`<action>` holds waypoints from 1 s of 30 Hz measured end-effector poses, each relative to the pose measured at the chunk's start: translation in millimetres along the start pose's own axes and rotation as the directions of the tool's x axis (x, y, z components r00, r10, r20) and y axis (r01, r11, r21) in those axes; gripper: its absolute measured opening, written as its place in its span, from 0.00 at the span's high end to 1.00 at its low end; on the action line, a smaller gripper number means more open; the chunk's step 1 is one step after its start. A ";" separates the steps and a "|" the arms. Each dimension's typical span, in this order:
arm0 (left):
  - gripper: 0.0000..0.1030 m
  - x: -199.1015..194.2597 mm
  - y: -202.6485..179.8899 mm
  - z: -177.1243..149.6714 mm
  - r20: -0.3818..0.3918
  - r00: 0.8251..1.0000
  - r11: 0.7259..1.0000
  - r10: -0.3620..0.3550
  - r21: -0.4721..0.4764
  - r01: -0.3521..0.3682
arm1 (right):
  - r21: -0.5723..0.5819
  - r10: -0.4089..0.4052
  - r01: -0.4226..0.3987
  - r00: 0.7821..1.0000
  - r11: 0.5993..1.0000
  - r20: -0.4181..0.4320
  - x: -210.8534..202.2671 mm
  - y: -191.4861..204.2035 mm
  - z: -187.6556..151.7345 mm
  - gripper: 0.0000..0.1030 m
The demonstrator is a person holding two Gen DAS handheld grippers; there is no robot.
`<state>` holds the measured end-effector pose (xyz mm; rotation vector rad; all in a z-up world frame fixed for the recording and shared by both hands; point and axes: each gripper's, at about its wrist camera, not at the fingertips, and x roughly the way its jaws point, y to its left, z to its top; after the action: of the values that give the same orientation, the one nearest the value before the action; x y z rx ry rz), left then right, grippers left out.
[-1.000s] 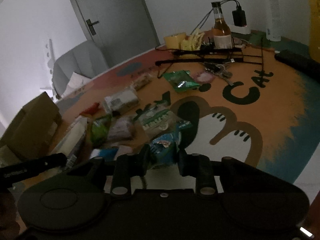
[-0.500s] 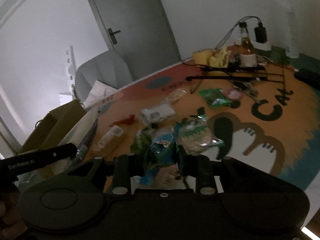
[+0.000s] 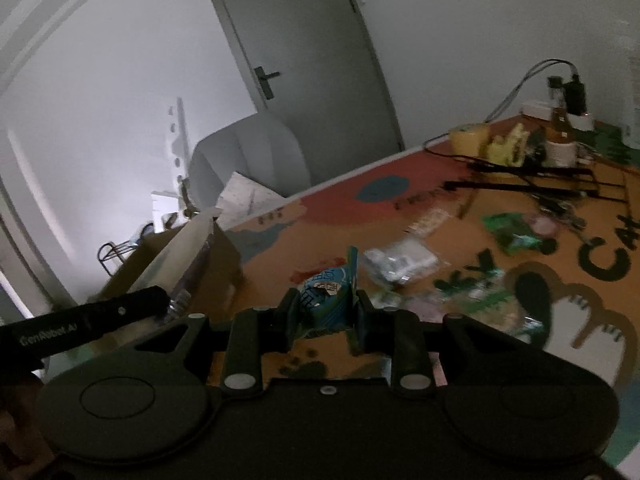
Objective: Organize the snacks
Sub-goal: 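Carry both packets into the cardboard box and open both grippers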
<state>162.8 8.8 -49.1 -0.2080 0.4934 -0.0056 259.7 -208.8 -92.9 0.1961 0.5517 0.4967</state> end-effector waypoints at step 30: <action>0.83 -4.6 107.2 44.3 0.043 0.985 0.978 0.169 -0.133 -0.162 | -0.096 0.187 -0.192 0.981 0.977 -0.054 67.7 103.6 36.2 0.74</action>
<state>174.8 122.8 -30.2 -0.2930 0.4560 0.1945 288.2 -87.0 -61.4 0.1419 0.5524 0.7144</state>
